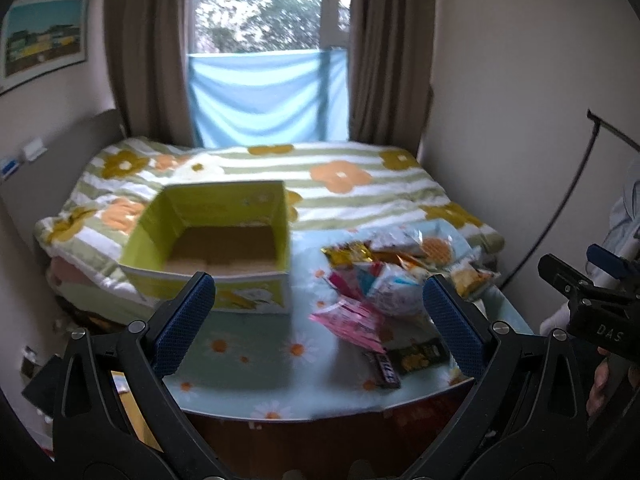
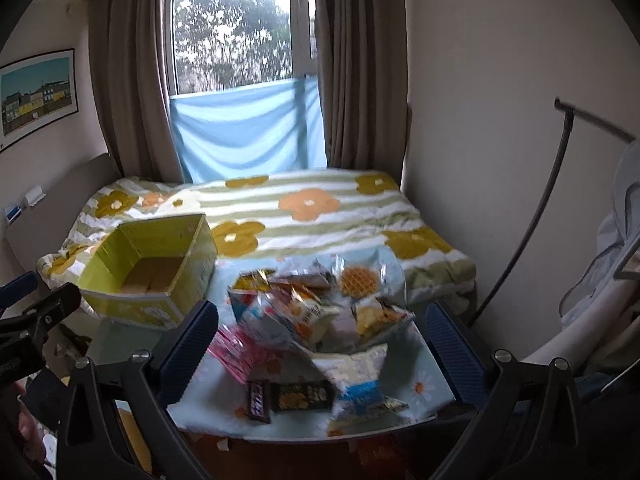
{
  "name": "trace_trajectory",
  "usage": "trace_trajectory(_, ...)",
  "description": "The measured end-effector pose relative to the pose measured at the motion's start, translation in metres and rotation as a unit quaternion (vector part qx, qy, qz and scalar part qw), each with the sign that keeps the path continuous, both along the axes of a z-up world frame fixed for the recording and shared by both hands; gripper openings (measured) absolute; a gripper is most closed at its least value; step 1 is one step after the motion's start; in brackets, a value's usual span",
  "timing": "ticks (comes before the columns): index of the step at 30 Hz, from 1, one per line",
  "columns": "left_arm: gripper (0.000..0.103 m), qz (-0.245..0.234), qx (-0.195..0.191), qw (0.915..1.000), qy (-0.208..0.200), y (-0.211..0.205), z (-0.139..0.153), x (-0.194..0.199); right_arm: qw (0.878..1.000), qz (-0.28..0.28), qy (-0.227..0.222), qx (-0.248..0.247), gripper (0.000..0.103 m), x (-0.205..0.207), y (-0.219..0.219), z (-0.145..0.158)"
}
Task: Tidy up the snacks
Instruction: 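Grasp the white-blue shrimp chip bag with the left tool while the right tool grasps the cream chip bag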
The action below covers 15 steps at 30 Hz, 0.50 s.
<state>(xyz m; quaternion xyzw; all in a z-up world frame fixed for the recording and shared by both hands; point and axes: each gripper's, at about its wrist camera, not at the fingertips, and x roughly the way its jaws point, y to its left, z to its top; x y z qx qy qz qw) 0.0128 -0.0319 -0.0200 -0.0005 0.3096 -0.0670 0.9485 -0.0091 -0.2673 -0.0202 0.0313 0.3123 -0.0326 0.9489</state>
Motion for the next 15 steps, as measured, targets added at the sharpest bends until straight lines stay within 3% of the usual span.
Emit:
trace_trajectory(8,0.103,-0.027,-0.020,0.9978,0.057,-0.053,-0.038,0.038,0.998,0.016,0.060,0.023,0.103,0.018,-0.051,-0.053)
trace_trajectory(15,0.103,-0.055,-0.029,0.9901,0.126,-0.089,-0.083,0.081,0.990,0.009,0.132,0.051,0.103,0.043,-0.071,-0.112)
